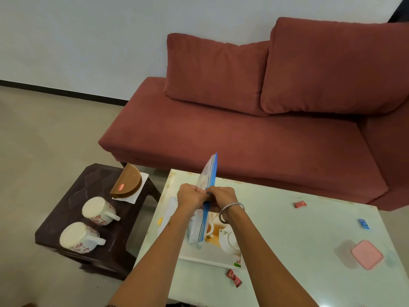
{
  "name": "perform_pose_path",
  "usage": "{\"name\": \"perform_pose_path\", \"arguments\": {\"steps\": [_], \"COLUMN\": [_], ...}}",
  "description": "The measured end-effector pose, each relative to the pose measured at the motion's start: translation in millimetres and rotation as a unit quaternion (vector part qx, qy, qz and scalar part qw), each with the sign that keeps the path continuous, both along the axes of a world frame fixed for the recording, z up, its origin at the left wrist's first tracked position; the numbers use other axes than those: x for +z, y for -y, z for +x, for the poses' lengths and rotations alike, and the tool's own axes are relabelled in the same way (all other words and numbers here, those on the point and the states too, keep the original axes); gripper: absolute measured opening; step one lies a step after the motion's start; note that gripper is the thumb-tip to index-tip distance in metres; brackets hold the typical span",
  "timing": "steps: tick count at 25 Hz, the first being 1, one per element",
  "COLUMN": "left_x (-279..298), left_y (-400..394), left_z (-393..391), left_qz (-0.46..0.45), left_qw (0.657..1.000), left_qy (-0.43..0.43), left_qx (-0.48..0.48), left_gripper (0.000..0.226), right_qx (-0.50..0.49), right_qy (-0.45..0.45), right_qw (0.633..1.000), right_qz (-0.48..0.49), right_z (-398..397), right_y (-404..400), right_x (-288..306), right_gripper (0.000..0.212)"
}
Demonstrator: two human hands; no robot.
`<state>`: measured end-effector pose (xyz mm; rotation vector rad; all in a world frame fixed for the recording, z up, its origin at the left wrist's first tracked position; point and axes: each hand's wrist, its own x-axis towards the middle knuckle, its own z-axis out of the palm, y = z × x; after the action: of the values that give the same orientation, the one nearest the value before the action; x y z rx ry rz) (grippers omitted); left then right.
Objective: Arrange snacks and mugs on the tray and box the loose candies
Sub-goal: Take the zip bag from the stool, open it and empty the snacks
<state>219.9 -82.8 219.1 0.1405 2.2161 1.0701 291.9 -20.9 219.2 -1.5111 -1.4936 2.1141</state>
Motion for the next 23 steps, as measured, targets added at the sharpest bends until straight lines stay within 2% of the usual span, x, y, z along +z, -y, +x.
{"name": "perform_pose_path", "arguments": {"steps": [3, 7, 9, 13, 20, 23], "left_x": [1, 2, 0, 1, 1, 0], "left_y": [9, 24, 27, 28, 26, 26], "left_z": [-5, -5, -3, -1, 3, 6], "left_qz": [0.031, 0.144, 0.173, 0.148, 0.084, 0.094], "left_qw": [0.998, 0.981, 0.976, 0.985, 0.977, 0.977], "left_qy": [0.047, 0.126, 0.133, 0.075, -0.061, -0.054], "left_qx": [-0.011, -0.026, -0.027, -0.054, -0.185, -0.183], "left_gripper": [0.023, 0.017, 0.02, 0.006, 0.011, 0.017], "right_qx": [0.03, 0.035, 0.03, 0.046, 0.066, 0.042], "right_qy": [-0.018, -0.033, -0.029, -0.018, -0.027, -0.014], "right_qw": [0.999, 0.999, 0.999, 0.999, 0.997, 0.999], "right_qz": [0.0, -0.002, -0.003, 0.017, 0.025, 0.021], "right_z": [-1, 3, 4, 6, 9, 11], "right_y": [-1, -5, -5, 1, 6, 3], "right_x": [3, 1, -1, -2, 2, 0], "right_gripper": [0.01, 0.016, 0.019, 0.015, 0.019, 0.013]}}
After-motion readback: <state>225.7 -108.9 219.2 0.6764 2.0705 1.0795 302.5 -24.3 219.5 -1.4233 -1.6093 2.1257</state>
